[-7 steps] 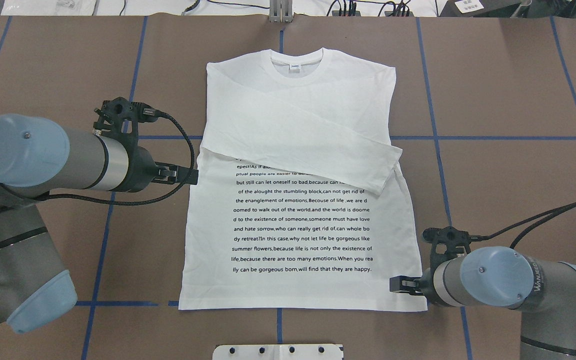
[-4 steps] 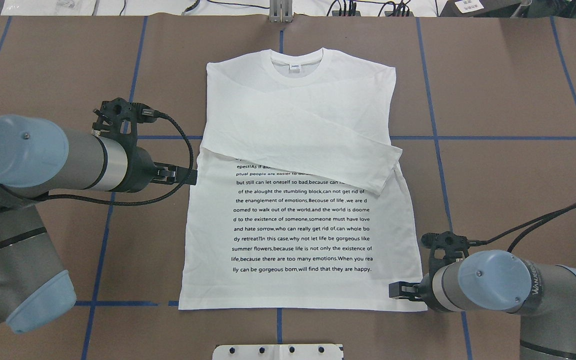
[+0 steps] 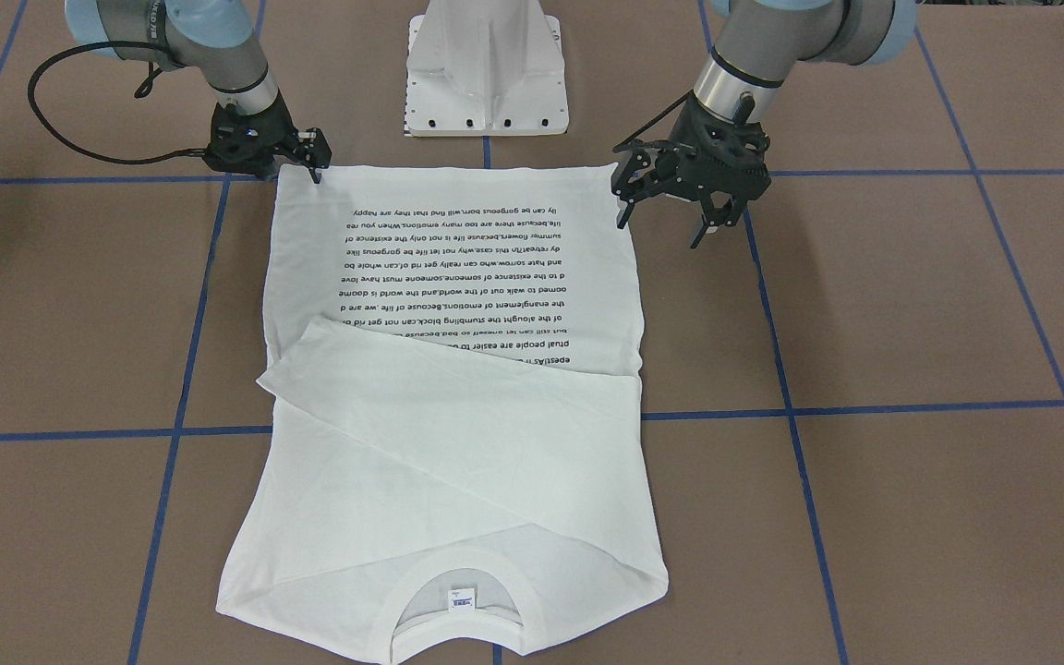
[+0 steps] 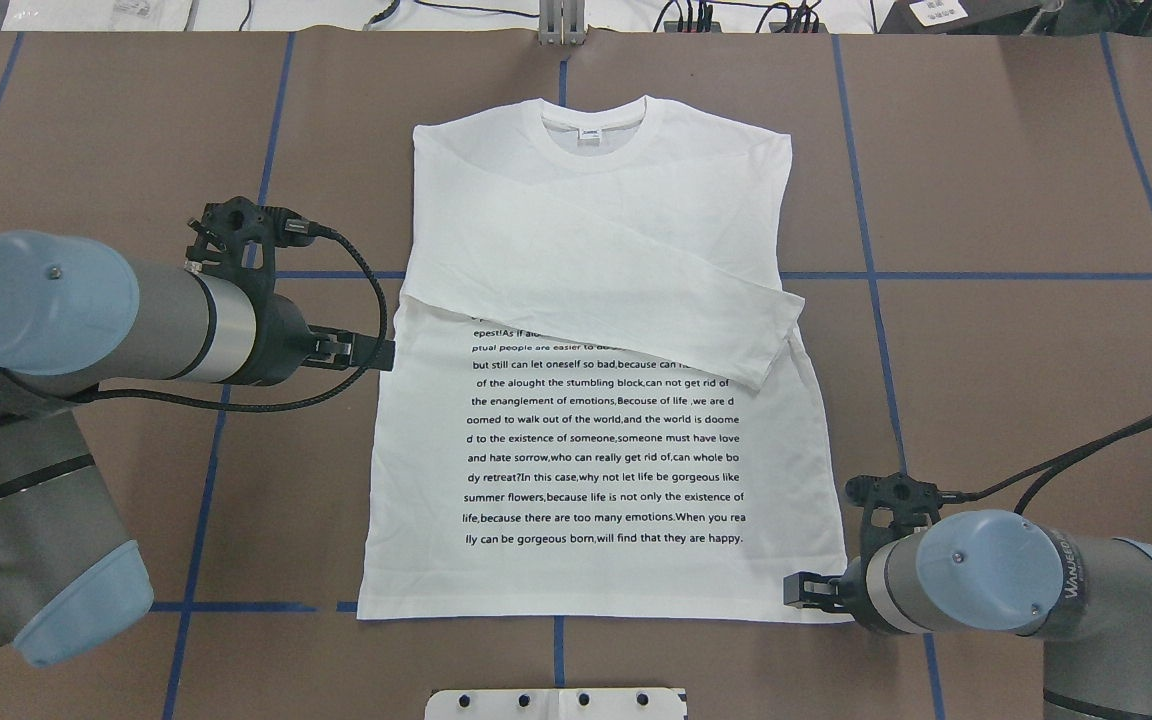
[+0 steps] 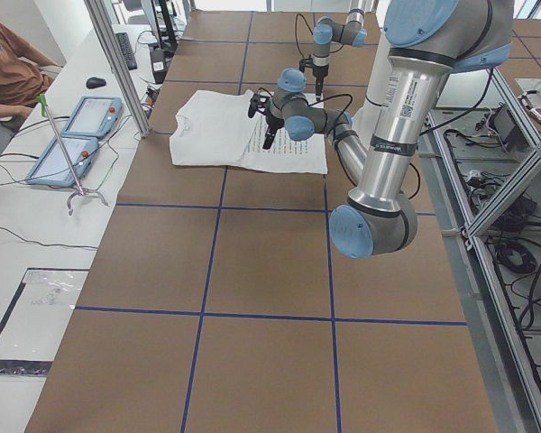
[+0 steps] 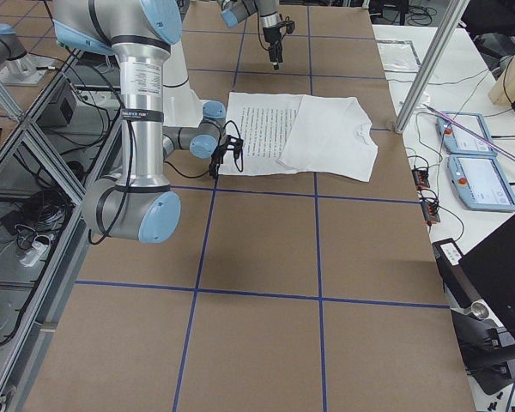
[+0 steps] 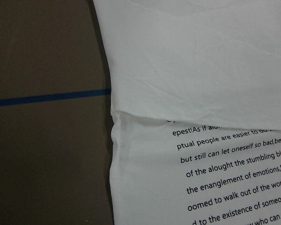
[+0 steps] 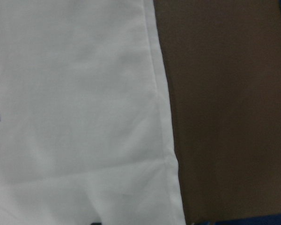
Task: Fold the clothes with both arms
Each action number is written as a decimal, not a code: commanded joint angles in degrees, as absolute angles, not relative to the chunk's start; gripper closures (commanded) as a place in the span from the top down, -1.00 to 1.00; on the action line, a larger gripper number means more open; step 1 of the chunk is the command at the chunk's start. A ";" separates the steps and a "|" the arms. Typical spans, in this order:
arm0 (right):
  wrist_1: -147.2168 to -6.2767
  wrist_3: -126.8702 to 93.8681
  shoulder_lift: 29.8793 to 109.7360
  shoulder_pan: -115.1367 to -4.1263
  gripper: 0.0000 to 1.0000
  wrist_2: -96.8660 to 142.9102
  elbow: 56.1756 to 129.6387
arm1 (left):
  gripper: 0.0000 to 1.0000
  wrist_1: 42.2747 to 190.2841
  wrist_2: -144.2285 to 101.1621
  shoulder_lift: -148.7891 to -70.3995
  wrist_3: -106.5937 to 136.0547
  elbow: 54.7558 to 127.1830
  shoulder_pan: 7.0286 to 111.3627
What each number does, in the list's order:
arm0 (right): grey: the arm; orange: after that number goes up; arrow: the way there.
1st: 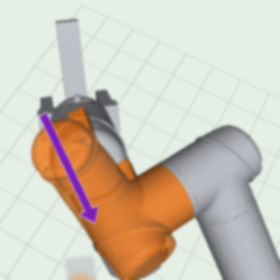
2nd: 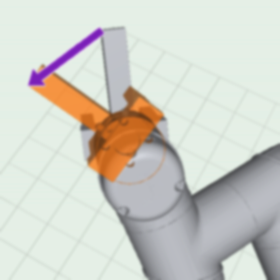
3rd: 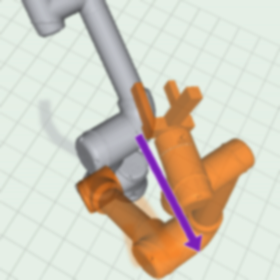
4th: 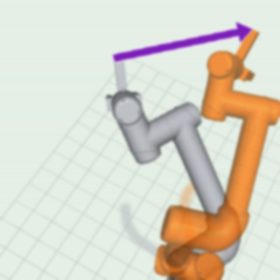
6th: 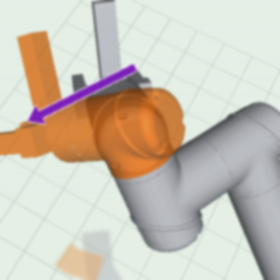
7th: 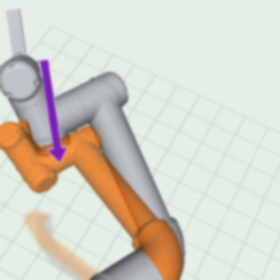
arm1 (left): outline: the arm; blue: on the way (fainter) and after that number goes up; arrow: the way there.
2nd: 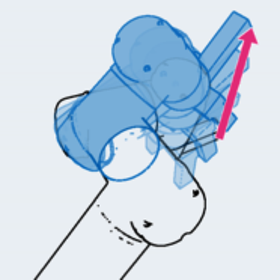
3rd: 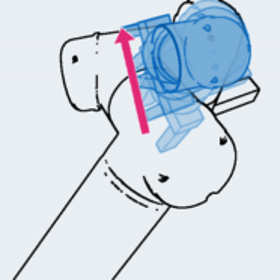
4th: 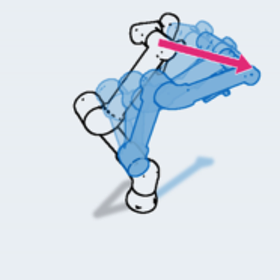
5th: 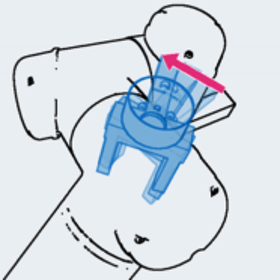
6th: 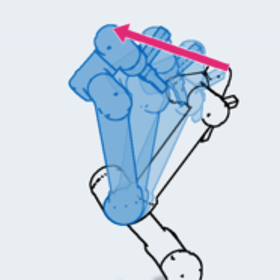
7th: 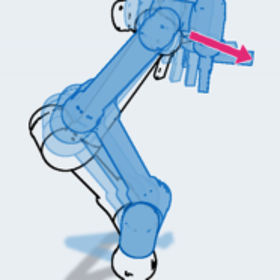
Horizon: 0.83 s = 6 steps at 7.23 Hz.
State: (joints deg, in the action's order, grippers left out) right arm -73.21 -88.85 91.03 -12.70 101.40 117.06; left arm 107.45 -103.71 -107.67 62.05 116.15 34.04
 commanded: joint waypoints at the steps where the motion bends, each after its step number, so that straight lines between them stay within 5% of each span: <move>1: -73.21 -89.65 91.05 -12.66 -0.06 101.43 117.16 | 1.00 107.40 -103.71 -107.58 62.05 116.10 34.10; 4: -73.21 -89.65 91.14 -12.74 -0.44 101.95 117.16 | 1.00 107.40 -103.71 -107.58 62.05 116.02 34.10; 6: -73.39 -89.65 91.05 -12.74 -0.45 102.13 118.82 | 0.99 107.49 -103.62 -107.67 61.96 115.75 34.10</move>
